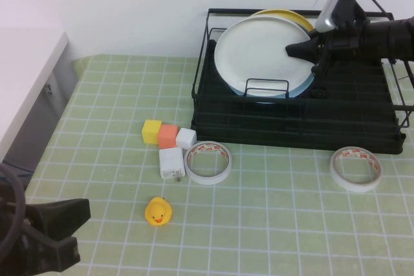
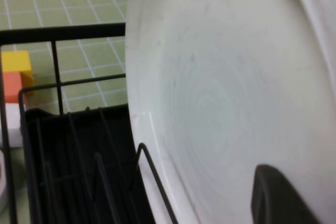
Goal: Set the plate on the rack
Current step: Place the plate on the rack
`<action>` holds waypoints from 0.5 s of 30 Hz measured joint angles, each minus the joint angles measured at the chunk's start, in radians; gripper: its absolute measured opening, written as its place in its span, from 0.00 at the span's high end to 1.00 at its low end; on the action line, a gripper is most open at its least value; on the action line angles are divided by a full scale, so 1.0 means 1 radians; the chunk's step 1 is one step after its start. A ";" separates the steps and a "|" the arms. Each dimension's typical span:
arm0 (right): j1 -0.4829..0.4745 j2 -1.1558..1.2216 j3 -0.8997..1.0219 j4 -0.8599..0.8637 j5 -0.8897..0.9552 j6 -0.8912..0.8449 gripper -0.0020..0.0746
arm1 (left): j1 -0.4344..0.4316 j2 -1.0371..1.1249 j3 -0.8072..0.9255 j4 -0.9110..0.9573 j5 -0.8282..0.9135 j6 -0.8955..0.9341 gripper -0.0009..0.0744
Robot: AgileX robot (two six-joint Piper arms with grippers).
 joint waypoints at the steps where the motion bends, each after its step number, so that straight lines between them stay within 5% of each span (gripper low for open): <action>1: -0.001 0.000 0.000 -0.002 -0.002 0.005 0.81 | 0.000 0.000 0.000 0.002 0.000 0.000 0.99; 9: -0.001 0.000 -0.002 -0.006 -0.003 0.027 0.80 | 0.000 0.000 0.000 0.005 0.023 0.000 0.99; 15: -0.004 0.000 -0.002 -0.016 -0.010 0.096 0.65 | 0.000 0.000 0.000 0.007 0.052 0.000 0.99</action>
